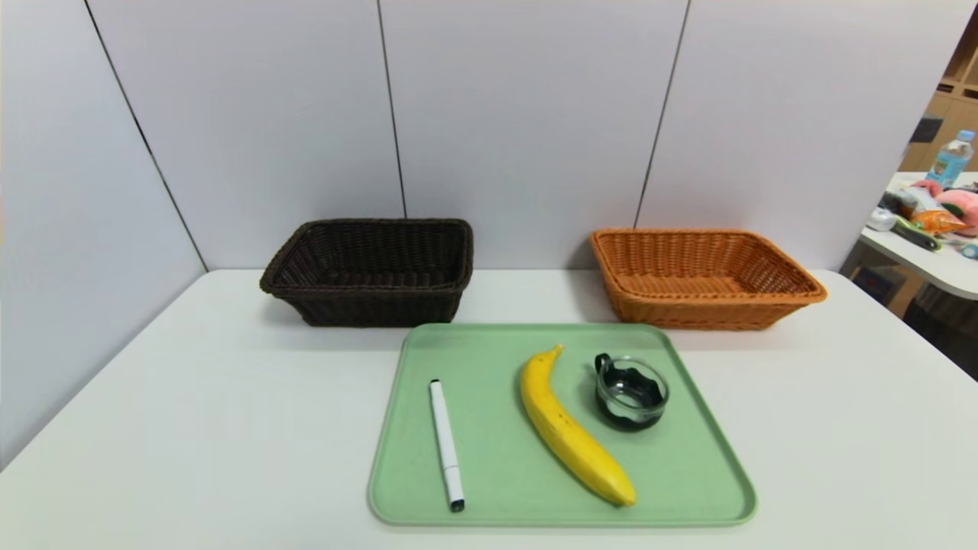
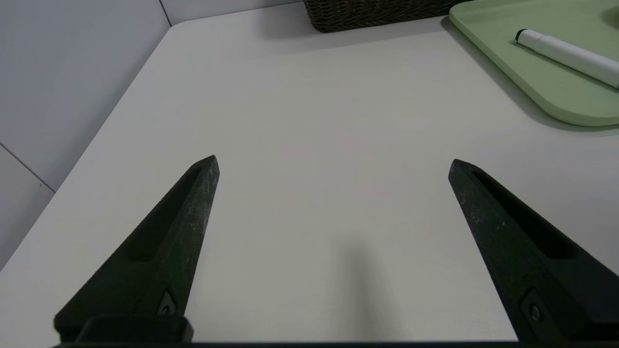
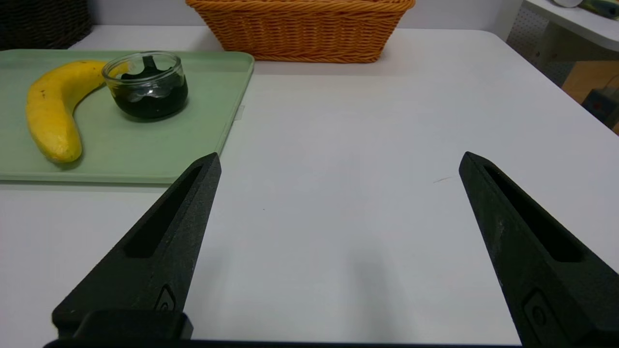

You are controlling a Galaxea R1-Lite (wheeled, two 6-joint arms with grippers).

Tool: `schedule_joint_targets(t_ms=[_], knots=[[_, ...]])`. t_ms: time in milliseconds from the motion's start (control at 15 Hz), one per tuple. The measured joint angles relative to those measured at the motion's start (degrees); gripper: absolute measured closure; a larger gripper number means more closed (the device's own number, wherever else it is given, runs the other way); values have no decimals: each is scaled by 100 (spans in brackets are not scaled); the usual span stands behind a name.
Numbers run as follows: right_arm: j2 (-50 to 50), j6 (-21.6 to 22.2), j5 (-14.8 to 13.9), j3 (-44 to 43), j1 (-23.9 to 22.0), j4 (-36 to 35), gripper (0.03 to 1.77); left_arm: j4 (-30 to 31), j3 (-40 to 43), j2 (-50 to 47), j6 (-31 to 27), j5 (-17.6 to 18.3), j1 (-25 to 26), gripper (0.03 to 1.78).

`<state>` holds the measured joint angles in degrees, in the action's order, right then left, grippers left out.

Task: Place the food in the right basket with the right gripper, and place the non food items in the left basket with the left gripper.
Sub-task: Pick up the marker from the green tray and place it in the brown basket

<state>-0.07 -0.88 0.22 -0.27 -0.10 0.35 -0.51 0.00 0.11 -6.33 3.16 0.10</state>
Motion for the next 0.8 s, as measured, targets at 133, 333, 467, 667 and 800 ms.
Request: schedule_joint_targets(t_ms=[133, 333, 467, 667, 800], knots=[[0, 6, -17, 13, 0, -40, 10, 5, 0, 0, -37, -2, 0, 12], [2, 15, -17, 22, 0, -71, 10, 0, 0, 0, -48, -10, -12, 12], [0, 44, -22, 24, 0, -71, 10, -1, -5, 0, -37, -10, -28, 12], [0, 39, -22, 24, 0, -62, 10, 2, -5, 0, 21, -10, -28, 12], [0, 59, -22, 24, 0, -65, 10, 5, -5, 0, 16, -11, -28, 12]])
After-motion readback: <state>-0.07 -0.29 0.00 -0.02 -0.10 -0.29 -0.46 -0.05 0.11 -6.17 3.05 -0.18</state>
